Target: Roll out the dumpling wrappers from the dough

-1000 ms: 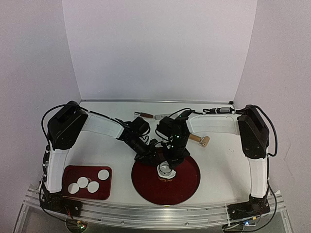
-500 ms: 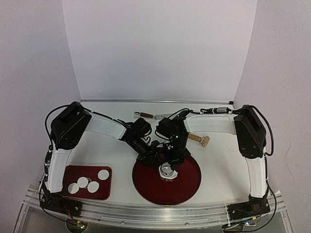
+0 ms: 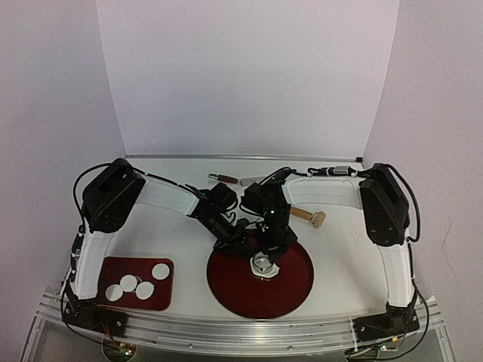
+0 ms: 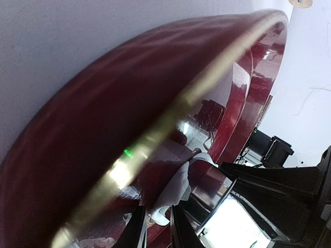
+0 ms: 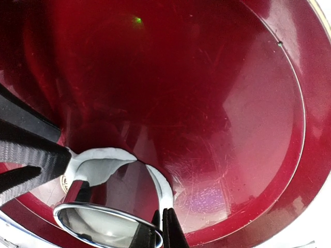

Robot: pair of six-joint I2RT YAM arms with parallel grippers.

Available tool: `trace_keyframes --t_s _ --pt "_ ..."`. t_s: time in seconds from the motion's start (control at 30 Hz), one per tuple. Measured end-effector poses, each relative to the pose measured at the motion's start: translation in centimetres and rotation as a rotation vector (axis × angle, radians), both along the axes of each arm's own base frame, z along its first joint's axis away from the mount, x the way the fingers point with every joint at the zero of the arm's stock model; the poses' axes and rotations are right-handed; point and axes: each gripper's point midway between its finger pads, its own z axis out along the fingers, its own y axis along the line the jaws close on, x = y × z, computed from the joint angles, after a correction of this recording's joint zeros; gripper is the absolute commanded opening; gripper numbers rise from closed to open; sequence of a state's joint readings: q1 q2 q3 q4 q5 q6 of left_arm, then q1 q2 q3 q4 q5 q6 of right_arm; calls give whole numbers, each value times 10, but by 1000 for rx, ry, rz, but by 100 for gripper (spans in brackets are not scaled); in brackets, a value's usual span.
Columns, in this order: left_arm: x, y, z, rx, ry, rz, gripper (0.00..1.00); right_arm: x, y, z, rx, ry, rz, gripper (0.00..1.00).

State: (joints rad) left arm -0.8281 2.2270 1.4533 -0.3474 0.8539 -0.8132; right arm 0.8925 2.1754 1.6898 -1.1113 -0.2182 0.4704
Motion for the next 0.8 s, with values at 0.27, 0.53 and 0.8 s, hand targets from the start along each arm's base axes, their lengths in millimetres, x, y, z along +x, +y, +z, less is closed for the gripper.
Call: trace_keyframes --t_s 0.27,0.53,0.8 --pt "0 -3 -1 7 23 9 10 0 -4 0 -34 1 -12 0" --pt "1 -5 0 10 44 28 0 -2 -8 -1 -64 5 -38 0" --pt "3 -5 -4 43 3 47 13 -3 -9 -2 -58 -1 -49 0"
